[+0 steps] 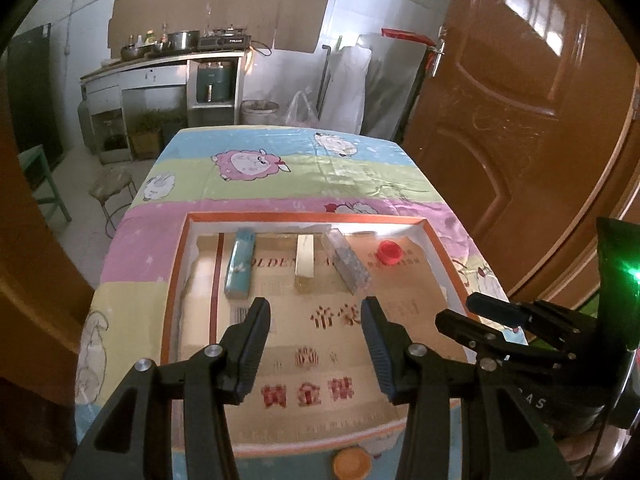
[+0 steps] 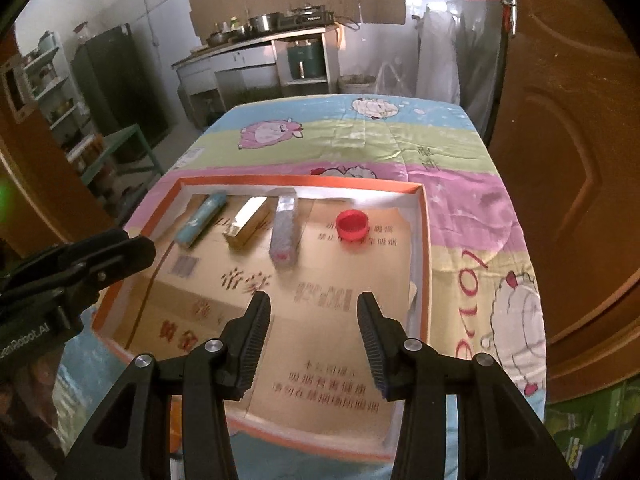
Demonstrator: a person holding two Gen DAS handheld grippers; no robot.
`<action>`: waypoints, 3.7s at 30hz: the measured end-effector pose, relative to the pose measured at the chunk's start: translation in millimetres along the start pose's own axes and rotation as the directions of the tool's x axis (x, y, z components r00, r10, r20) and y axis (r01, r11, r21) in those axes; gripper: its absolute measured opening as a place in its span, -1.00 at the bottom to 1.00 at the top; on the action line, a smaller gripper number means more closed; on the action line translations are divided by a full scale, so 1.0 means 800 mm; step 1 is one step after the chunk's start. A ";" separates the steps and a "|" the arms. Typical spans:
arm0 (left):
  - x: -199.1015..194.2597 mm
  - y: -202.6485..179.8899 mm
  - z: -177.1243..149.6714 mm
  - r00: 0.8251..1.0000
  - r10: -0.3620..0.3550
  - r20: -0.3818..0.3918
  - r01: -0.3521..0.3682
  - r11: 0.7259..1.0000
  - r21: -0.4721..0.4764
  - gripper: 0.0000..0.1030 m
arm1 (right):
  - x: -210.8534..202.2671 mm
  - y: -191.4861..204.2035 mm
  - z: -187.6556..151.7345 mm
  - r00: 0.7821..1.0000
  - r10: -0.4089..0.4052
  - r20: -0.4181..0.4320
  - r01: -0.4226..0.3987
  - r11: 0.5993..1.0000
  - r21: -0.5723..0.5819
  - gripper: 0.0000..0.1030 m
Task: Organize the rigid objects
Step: 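Withdraw both grippers from the tray toward the loose items on the quilt, then grasp the black tape roll with the left gripper while the right gripper grasps the blue cap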
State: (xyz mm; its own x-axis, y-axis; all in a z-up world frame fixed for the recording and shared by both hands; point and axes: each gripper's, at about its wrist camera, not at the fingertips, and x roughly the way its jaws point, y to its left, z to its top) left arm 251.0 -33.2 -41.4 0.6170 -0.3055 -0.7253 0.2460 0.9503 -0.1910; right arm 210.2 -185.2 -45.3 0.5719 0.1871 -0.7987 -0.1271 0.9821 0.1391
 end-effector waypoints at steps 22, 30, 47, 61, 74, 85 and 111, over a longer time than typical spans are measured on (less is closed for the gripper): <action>-0.079 -0.004 -0.074 0.997 0.035 0.069 -0.035 0.999 0.007 -0.09 | -0.073 0.051 -0.083 0.999 -0.011 0.041 0.012 1.000 -0.022 -0.09; -0.098 0.000 -0.104 0.997 0.031 0.075 -0.030 1.000 -0.005 -0.09 | -0.106 0.076 -0.111 0.997 -0.009 0.072 0.012 0.999 -0.043 -0.09; -0.147 -0.005 -0.165 0.993 0.037 0.110 -0.038 0.999 0.006 -0.09 | -0.150 0.097 -0.179 0.993 -0.051 0.105 0.053 0.998 -0.023 -0.09; -0.167 -0.007 -0.211 0.990 0.049 0.129 -0.053 0.998 0.023 -0.09 | -0.163 0.107 -0.228 0.992 -0.069 0.102 0.071 0.997 -0.017 -0.09; -0.146 -0.001 -0.255 0.994 0.046 0.100 -0.053 0.996 0.069 -0.09 | -0.153 0.109 -0.275 0.995 -0.049 0.086 0.054 0.997 -0.063 -0.09; -0.114 -0.009 -0.294 0.999 -0.016 0.031 0.011 0.986 0.164 -0.09 | -0.138 0.101 -0.290 0.998 -0.038 0.046 0.040 0.998 -0.041 -0.09; -0.084 -0.020 -0.278 0.996 -0.060 0.072 0.045 0.980 0.196 -0.41 | -0.121 0.088 -0.296 1.000 0.009 0.008 -0.008 0.999 -0.032 -0.09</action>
State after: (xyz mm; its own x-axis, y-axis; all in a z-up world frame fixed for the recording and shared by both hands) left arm 39.7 -14.7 -136.8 0.6534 -0.3654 -0.6630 0.4151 0.9053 -0.0899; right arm -46.0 -139.5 -96.4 0.5773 0.1957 -0.7927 -0.1579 0.9793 0.1268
